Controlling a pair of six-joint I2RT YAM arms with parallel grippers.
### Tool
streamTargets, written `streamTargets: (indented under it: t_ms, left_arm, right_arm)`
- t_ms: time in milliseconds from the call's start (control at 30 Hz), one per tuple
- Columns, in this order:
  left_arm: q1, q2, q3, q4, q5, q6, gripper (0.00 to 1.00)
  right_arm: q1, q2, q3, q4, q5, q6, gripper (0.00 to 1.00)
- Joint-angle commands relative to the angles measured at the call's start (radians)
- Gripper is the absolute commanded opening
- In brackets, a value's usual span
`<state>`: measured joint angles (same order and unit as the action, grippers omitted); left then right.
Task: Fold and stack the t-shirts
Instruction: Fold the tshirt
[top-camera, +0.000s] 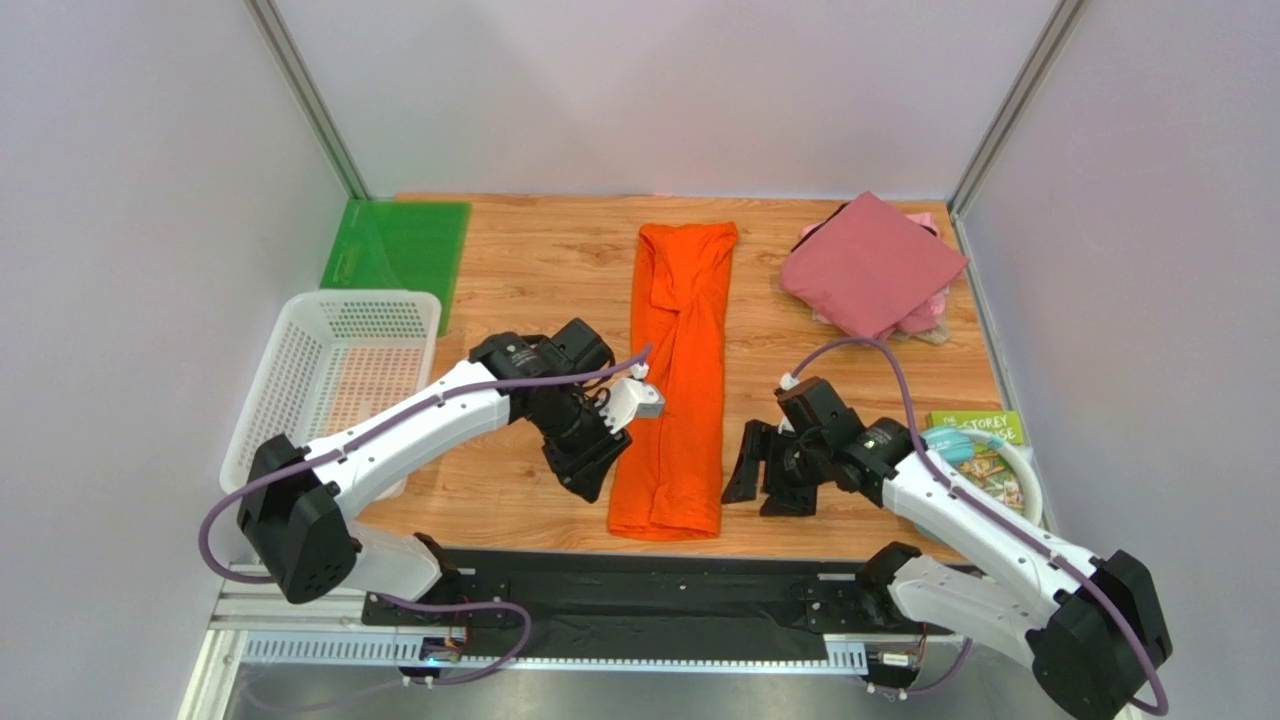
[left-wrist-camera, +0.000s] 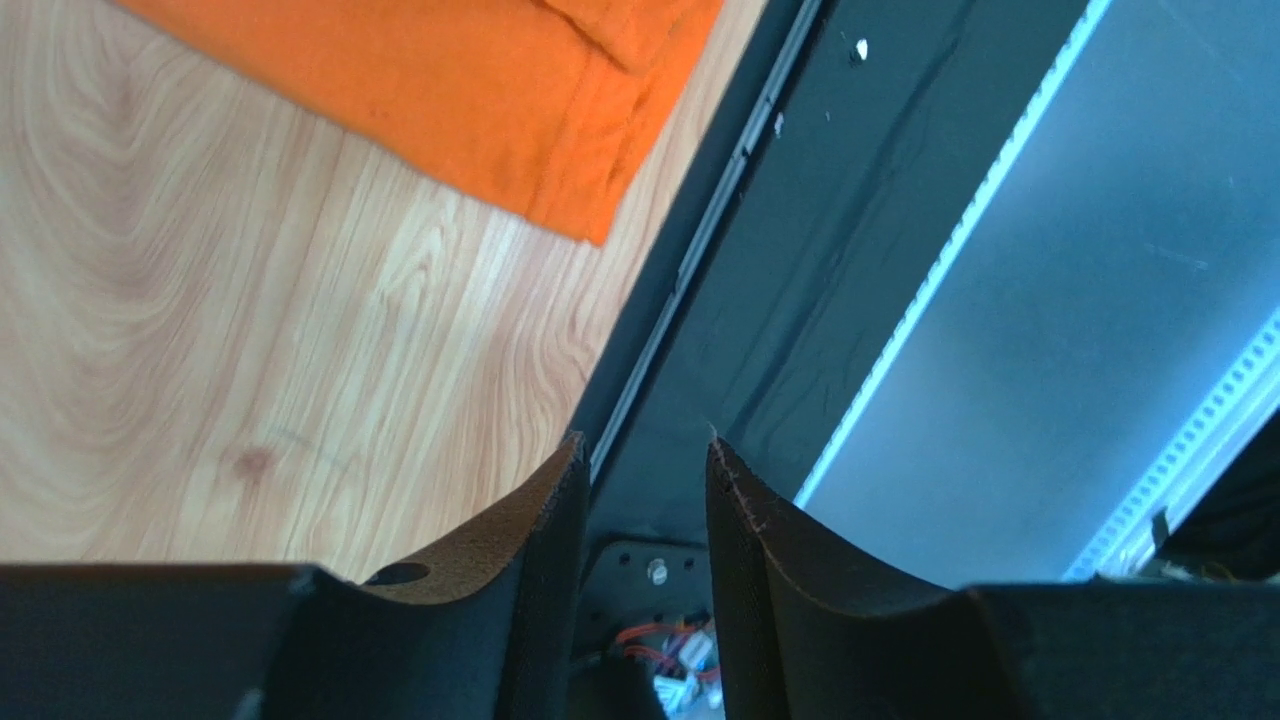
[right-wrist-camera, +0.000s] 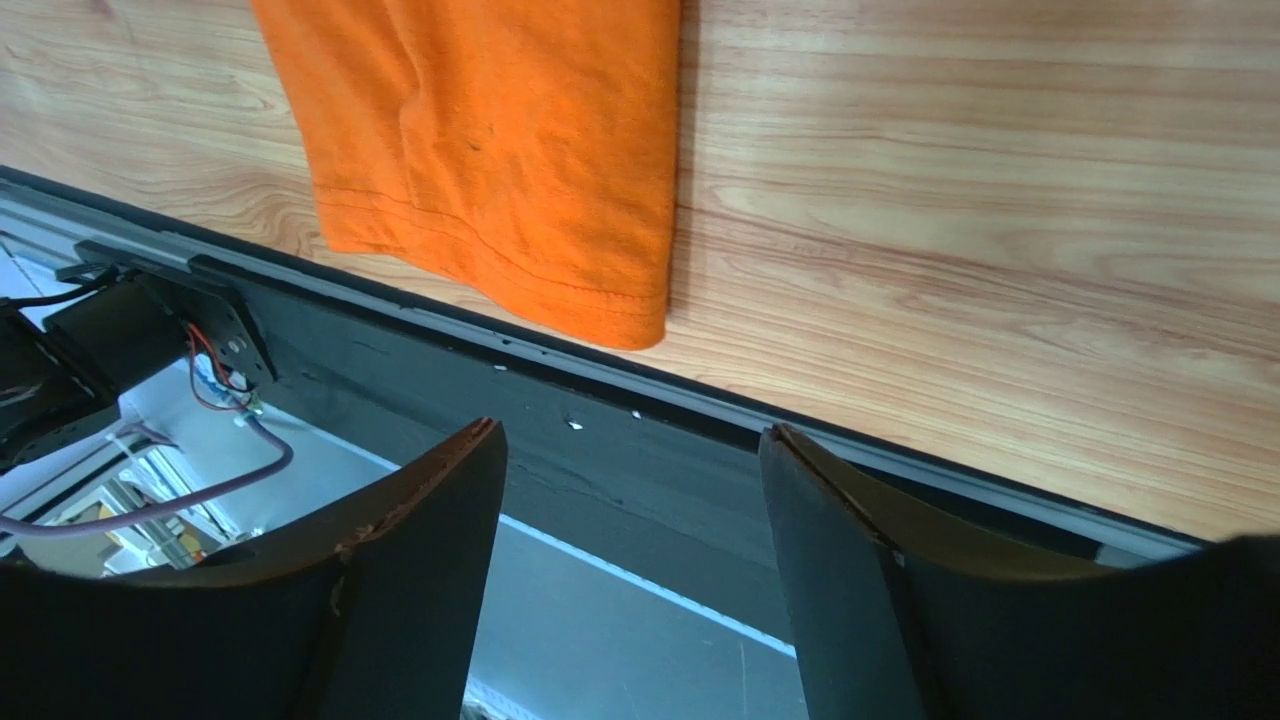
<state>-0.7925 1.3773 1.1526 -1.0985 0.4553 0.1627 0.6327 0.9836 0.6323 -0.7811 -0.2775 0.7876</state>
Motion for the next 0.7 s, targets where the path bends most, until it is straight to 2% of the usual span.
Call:
streamTargets:
  t_ms: [0, 167, 267, 467, 567, 667]
  left_arm:
    - [-0.002, 0.005, -0.083, 0.118, 0.034, -0.066, 0.41]
    - [-0.004, 0.06, -0.125, 0.17, 0.037, -0.094, 0.41]
    - [-0.004, 0.089, -0.139, 0.189, 0.016, -0.08, 0.41]
    - [-0.002, 0.14, -0.139, 0.218, 0.06, -0.098, 0.43]
    - [-0.002, 0.175, -0.136, 0.226, 0.092, -0.115, 0.51]
    - [-0.002, 0.218, -0.133, 0.232, 0.102, -0.127, 0.67]
  right_arm:
    - [0.042, -0.011, -0.029, 0.13, 0.008, 0.119, 0.69]
    - [0.073, 0.055, -0.068, 0.2, 0.003, 0.148, 0.74]
    - [0.094, 0.113, -0.098, 0.264, -0.006, 0.168, 0.74]
    - [0.12, 0.207, -0.118, 0.344, -0.023, 0.177, 0.73]
    - [0.122, 0.221, -0.121, 0.348, -0.023, 0.177, 0.71]
    - [0.122, 0.219, -0.12, 0.355, -0.022, 0.176, 0.68]
